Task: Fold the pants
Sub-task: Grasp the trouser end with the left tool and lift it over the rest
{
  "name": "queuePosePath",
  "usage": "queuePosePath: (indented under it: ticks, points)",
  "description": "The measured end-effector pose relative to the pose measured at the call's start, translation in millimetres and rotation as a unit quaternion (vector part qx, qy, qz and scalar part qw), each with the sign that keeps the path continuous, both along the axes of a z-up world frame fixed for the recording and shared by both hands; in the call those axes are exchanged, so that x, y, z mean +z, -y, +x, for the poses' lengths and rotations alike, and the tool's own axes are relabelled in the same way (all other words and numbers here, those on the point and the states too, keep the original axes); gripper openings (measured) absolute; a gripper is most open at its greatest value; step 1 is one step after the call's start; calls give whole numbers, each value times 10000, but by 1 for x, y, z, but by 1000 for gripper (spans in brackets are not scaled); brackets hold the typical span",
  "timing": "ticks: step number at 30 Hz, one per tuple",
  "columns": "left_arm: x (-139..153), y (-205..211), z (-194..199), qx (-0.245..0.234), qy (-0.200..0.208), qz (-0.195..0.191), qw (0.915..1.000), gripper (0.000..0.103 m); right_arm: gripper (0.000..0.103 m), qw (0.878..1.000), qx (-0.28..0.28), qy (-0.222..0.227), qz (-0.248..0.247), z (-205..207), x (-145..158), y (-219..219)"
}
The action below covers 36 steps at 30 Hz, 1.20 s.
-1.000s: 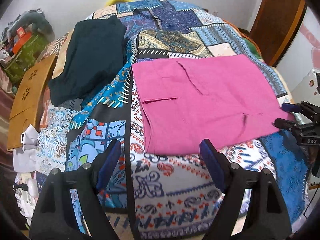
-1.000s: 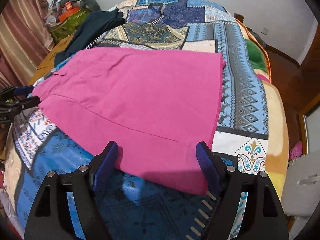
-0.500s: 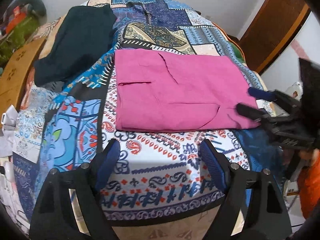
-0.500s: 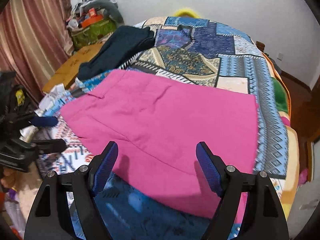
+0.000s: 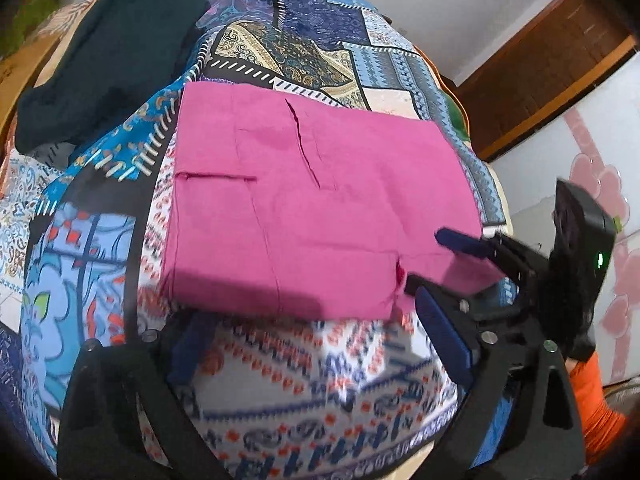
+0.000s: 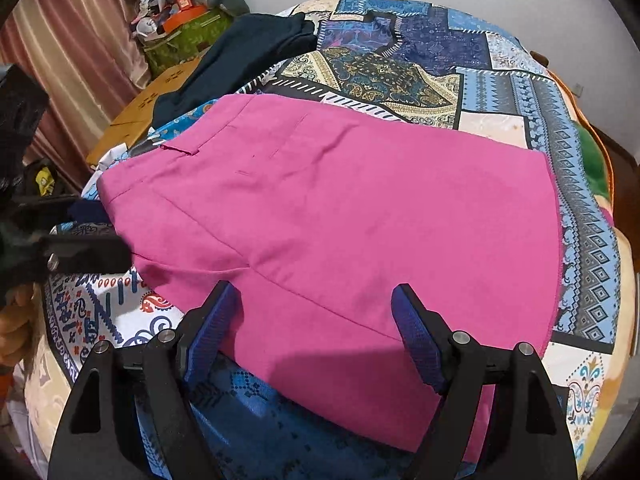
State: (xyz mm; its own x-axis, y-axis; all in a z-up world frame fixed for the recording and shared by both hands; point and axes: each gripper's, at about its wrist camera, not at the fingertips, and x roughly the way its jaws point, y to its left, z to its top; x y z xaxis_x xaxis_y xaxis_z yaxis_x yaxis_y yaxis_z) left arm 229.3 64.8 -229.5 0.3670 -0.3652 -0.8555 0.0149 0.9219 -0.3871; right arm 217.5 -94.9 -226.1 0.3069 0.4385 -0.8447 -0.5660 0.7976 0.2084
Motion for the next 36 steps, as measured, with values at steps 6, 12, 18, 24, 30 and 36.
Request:
queuePosePath:
  ticks: [6,12,18,24,30,36]
  points:
    - [0,-7,19,415,3,478,9980,34,77,10000,12,-49,70,2,0,2]
    - [19,8,-1,332,716,1538,9849,23,77,9985,-180,-253,442,5,5,14]
    - [46,-1,-35,519,1246,2360,9623,21,77,9984,-495,-79,258,-7,13,40]
    - [70,-6,-56,634,1698,3140,9319,21,77,9994,-338,101,-28,-27,13,48]
    - [83,10,-54,487,1941,3230,9250,20,77,9991,-417,-4,42,-22,6,44]
    - [100,40,-39,123,2169,2867,9331,17,77,9991,-416,8,48,-24,5,45]
